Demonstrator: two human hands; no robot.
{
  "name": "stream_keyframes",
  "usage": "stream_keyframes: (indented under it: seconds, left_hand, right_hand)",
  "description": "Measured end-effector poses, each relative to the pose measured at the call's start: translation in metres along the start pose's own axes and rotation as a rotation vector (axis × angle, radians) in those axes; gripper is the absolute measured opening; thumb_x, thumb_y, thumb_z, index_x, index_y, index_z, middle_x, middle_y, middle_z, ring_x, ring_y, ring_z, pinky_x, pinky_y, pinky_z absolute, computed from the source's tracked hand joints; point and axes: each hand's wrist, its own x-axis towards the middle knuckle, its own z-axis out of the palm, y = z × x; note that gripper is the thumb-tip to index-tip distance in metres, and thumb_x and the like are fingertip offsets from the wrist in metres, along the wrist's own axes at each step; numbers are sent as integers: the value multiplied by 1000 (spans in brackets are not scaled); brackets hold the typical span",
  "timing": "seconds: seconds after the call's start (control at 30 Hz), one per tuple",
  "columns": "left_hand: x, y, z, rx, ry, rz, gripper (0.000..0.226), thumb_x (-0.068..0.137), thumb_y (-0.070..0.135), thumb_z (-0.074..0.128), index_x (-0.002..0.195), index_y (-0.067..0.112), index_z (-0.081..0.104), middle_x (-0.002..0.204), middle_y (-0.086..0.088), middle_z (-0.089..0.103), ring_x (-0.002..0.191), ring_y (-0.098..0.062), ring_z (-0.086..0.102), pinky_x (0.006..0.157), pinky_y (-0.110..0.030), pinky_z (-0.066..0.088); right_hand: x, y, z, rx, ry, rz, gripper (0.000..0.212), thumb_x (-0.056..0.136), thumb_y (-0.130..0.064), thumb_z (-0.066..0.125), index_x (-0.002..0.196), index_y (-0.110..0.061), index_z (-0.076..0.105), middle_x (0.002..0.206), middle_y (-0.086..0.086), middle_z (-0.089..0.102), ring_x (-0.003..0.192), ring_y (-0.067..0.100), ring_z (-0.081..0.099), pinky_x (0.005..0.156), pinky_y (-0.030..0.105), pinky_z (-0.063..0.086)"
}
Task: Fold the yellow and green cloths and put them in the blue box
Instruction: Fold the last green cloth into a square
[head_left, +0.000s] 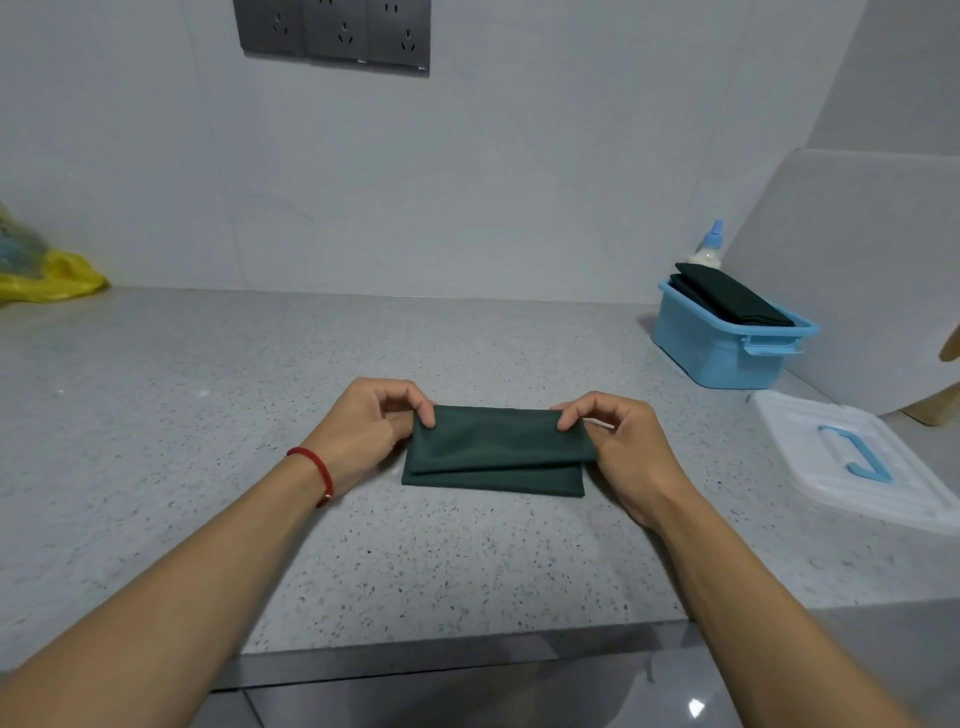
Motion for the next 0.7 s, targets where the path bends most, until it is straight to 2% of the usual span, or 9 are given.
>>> stream_keyframes:
  seconds: [0.07,0.13,0.2,0.3,0.47,0.6,0.67,0.7]
  left_hand:
    - [0,-1,0,40,27,-3,48,95,-18,49,69,16,72,102,-19,75,100,-32,72,90,-41,57]
    - [-1,-2,-1,66,41,-11,48,97,-16,47,69,16,70,95,-17,76,94,-28,73,81,-32,57]
    - [-3,-1,-2,86,52,-18,47,97,-17,43,72,13,68,86,-13,75,85,-21,72,71,-23,54]
    - [-3,0,-1,73,65,-37,41,96,-19,40,76,6,64,82,-11,74,81,-19,71,67,-21,54]
    - [-4,3,0,16,47,-51,39,97,-20,39,76,3,63,101,-12,77,97,-26,73,76,-25,57]
    - [-3,7,0,-74,64,-103,42,90,-18,33,74,1,66,110,-10,76,113,-30,68,103,-46,52]
    - [-9,10,7,19,104,-45,39,97,-3,38,85,11,73,121,-2,73,116,-23,65,104,-50,51]
    - [-14,10,13,207,119,38,35,101,11,41,96,22,74,129,4,68,120,-18,61,104,-50,51]
  right_hand:
    - [-1,0,0,-73,11,-38,42,97,16,50,71,-8,74,102,1,76,99,27,71,81,32,61]
    - [-2,1,1,-103,2,-56,42,97,14,54,71,-10,76,104,-3,76,101,22,71,83,28,59]
    - [-3,2,2,-130,-9,-75,42,96,13,57,71,-13,78,107,-5,75,103,16,70,91,31,59]
    - [-3,3,0,-203,-22,-111,43,93,14,60,71,-17,80,109,-7,74,105,10,68,99,36,56]
    - [-3,6,-1,-331,-15,-158,51,91,17,57,72,-24,82,110,-11,74,110,8,66,105,39,52]
    - [-4,5,0,-324,-19,-143,51,90,19,56,72,-21,82,110,-9,75,108,8,66,105,38,52]
    - [-4,5,-1,-325,-25,-130,52,91,18,55,71,-21,81,110,-10,75,108,8,67,103,37,53]
    - [-5,6,-1,-330,-29,-124,52,91,18,55,70,-21,81,109,-11,75,108,8,67,103,37,54]
